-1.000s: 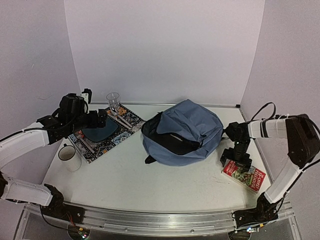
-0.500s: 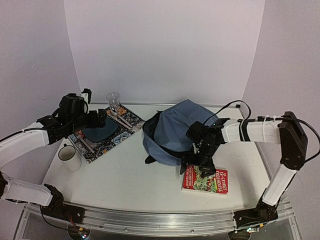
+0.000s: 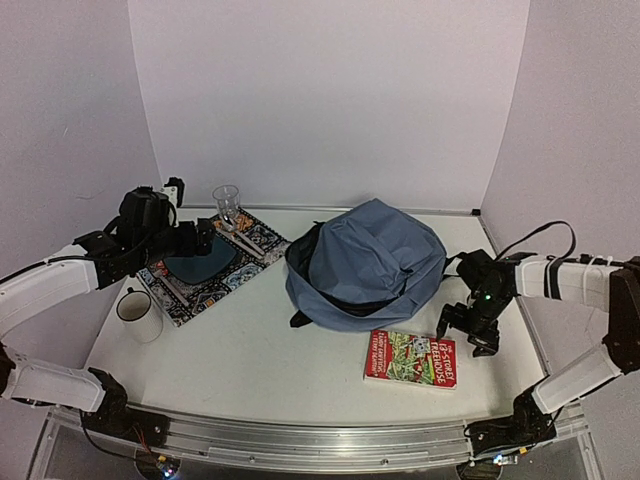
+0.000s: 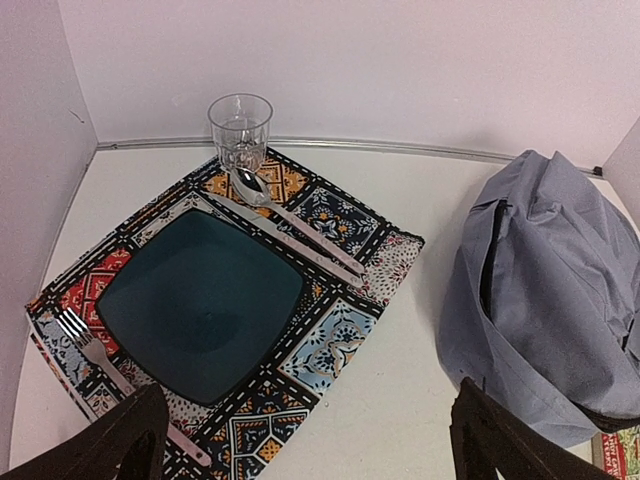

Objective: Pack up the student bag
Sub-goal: Move the book to the center of the board.

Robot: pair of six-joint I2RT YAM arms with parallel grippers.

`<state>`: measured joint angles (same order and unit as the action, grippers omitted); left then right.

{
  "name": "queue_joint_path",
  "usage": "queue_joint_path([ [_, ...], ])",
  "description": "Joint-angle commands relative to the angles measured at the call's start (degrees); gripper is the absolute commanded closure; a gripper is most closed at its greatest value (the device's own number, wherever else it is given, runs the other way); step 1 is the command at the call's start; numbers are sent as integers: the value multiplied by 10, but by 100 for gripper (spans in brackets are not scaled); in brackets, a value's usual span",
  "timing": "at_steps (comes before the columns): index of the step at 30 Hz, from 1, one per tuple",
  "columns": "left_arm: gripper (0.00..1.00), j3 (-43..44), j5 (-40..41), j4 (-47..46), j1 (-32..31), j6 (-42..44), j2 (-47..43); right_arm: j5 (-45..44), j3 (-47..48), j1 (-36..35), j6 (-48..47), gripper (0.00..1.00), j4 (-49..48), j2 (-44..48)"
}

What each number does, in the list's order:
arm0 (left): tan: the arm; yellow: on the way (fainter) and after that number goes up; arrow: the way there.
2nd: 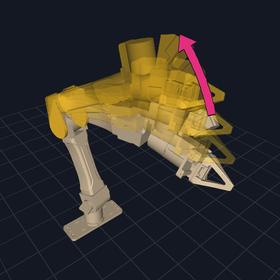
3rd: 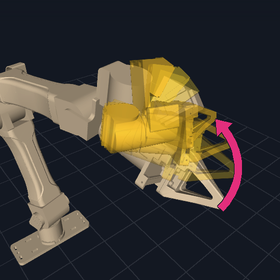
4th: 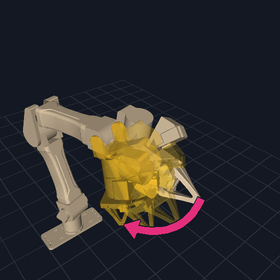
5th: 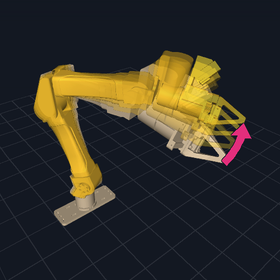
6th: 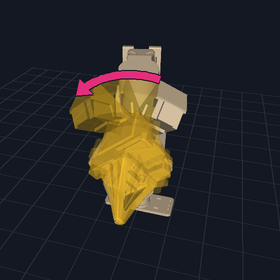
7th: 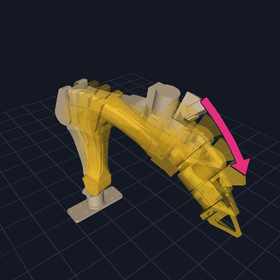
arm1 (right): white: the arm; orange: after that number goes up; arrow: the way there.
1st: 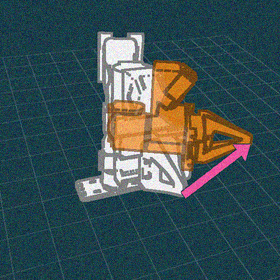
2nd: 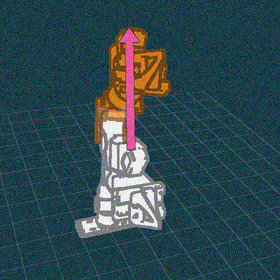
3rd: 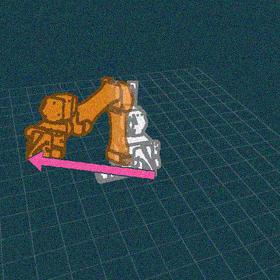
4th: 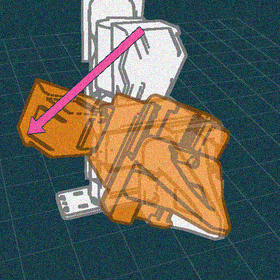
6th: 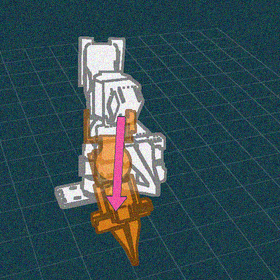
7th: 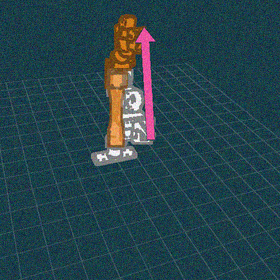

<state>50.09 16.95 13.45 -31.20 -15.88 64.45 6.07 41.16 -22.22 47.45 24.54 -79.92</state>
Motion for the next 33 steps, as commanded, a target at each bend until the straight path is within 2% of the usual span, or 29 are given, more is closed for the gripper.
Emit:
queue_joint_path([
  [1,1,-5,-38,-30,-3,6,-1,57,-32,5,-40,2,-56,-22],
  [5,1,-10,-82,-37,-3,1,3,99,-34,-22,-58,2,-102,-47],
  [9,1,-15,-133,-36,-6,-5,4,131,6,-92,-56,4,-138,-88],
  [17,1,-27,-223,3,-8,-38,-1,140,203,-232,-53,8,-159,-245],
  [25,1,-33,-306,73,-9,-40,35,138,415,-275,-56,9,-158,-344],
  [28,3,-25,-343,94,-10,-34,64,101,411,-275,-46,7,-154,-320],
  [33,5,-18,-394,105,-20,-33,103,52,299,-274,9,4,-151,-242],
])
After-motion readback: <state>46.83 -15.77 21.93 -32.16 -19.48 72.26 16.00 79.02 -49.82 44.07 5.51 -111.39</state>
